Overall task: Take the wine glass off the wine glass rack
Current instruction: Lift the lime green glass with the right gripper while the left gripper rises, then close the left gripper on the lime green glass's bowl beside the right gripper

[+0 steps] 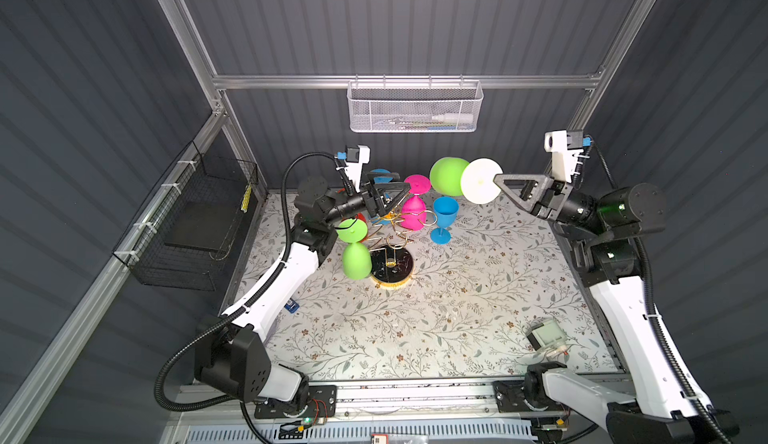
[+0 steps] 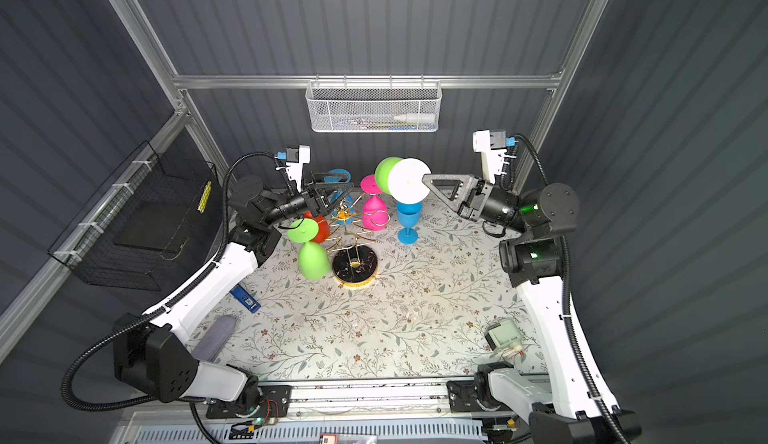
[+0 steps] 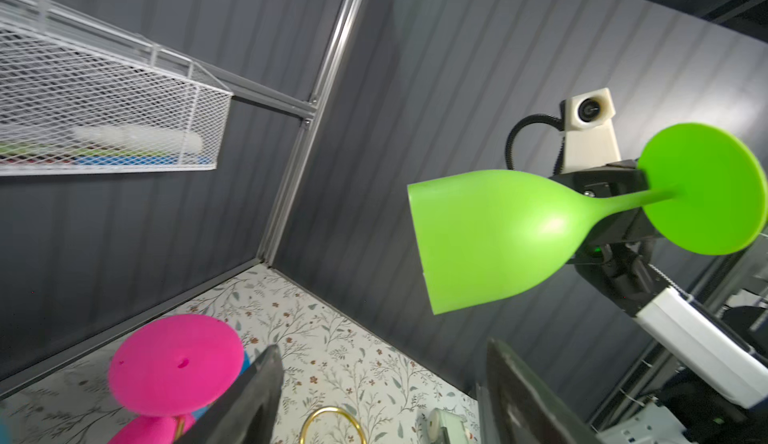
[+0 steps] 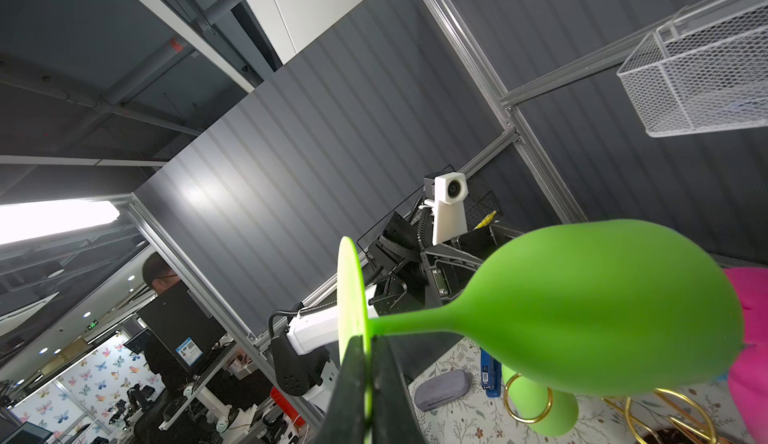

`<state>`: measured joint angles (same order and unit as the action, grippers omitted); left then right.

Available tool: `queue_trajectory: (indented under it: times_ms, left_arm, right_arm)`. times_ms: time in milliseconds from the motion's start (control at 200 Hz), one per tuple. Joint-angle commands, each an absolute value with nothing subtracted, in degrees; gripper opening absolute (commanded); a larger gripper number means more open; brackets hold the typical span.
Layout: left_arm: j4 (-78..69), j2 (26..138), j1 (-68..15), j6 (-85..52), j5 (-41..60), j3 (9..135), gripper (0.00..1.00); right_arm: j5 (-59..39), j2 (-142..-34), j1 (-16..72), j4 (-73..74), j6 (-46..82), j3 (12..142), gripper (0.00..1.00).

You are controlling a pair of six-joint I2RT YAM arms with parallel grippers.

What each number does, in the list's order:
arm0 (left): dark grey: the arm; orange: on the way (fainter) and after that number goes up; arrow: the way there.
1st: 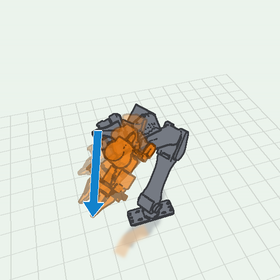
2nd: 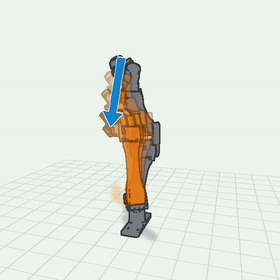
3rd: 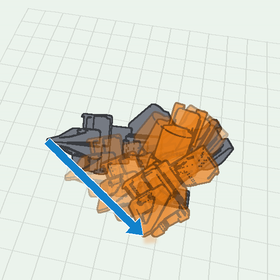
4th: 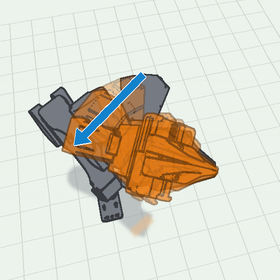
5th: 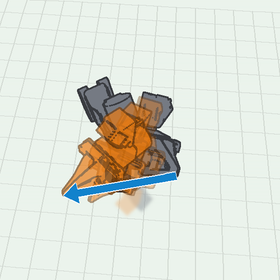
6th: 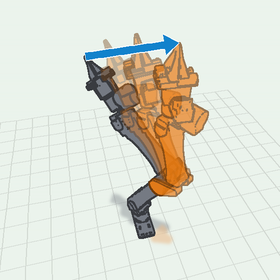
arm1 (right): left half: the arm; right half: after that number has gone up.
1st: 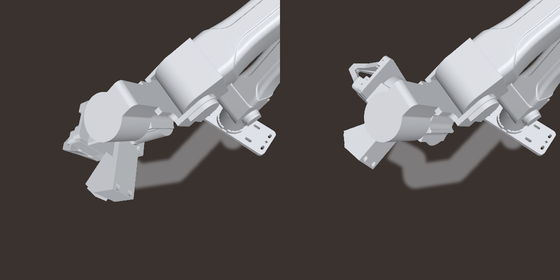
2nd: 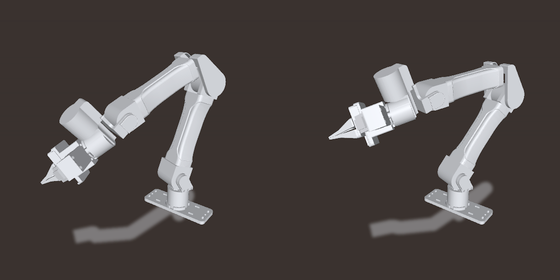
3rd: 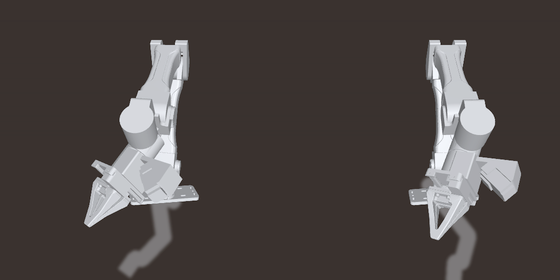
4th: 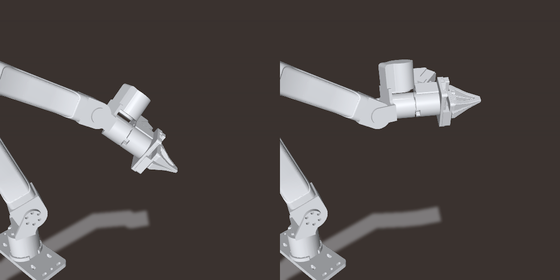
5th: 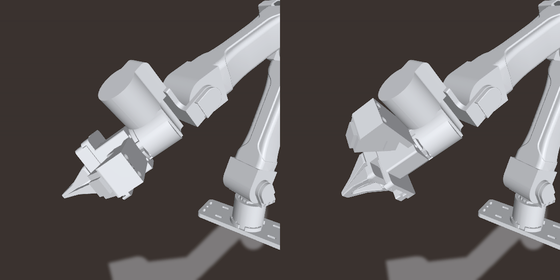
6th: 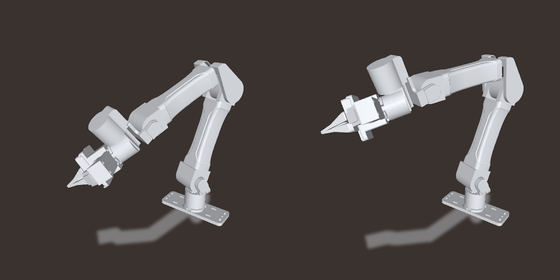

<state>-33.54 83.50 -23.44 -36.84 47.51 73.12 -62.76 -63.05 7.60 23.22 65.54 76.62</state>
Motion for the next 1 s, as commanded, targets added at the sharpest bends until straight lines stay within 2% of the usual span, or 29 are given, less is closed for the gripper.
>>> queue_trajectory:
  times_ms: [0,355,790,995]
  left_arm:
    - [-41.4,84.1,-23.4,-42.3,53.4,75.3,0.78]
    - [-48.1,84.6,-23.4,-47.3,55.8,74.5,0.78]
    - [-51.9,85.0,-23.3,-51.2,57.7,74.0,0.77]
    - [-59.8,86.0,-23.3,-57.1,59.2,74.6,0.76]
  right_arm:
    - [-62.2,-63.8,8.7,26.6,65.7,78.2,0.00]
    - [-62.0,-68.6,13.4,29.2,65.7,80.5,0.00]
    - [-61.7,-69.6,16.4,31.1,65.7,82.9,0.00]
    - [-61.3,-70.1,17.2,31.8,65.7,82.6,0.00]
